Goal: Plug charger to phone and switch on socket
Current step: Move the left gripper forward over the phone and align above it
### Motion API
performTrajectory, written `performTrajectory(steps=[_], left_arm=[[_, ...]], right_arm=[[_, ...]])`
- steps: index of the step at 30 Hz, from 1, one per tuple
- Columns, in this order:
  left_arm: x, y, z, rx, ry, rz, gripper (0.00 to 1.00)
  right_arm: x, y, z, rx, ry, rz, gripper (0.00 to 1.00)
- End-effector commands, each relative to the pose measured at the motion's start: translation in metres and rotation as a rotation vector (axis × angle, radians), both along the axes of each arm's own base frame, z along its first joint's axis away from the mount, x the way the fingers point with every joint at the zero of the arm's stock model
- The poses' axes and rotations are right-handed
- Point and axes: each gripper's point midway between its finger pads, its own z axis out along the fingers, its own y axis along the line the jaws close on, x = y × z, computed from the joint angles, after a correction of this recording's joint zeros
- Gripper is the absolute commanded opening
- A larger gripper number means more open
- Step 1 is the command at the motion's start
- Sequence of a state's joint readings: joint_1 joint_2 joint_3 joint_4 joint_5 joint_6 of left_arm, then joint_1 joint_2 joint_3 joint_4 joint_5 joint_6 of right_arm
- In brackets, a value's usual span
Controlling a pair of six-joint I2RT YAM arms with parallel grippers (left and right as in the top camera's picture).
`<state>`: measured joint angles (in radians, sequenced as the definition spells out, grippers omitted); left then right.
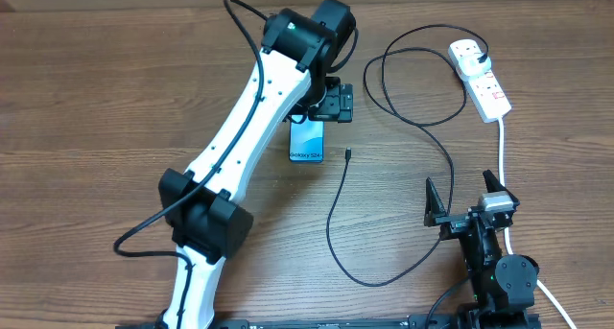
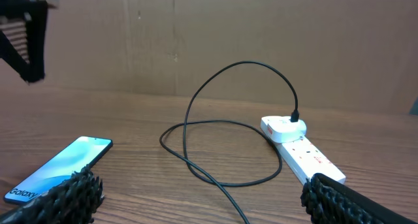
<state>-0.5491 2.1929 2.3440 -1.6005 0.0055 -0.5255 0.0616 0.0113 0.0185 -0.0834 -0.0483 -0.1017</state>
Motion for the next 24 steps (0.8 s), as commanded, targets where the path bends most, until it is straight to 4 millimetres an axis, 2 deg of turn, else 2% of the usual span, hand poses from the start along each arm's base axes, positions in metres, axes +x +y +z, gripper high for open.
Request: performTrajectory(steps=[1, 11, 18, 24], left_arm=[[0.018, 0.009, 0.002, 0.03, -0.063, 0.043, 1.0], [0.055, 0.006, 0.011, 0.03, -0.227, 0.068, 1.0], [0.059, 0.003, 0.011, 0.017, -0.243, 0.069, 1.0], [0.07, 0.002, 0.006, -0.004, -0.268, 0.102, 1.0]], right_arm=[[0.0, 0.003, -0.003, 0.0, 0.0, 0.015, 1.0], [0.0, 0.003, -0.003, 0.0, 0.0, 0.015, 1.0], [0.0, 0.003, -0.003, 0.0, 0.0, 0.015, 1.0], [0.0, 0.003, -0.003, 0.0, 0.0, 0.015, 1.0]])
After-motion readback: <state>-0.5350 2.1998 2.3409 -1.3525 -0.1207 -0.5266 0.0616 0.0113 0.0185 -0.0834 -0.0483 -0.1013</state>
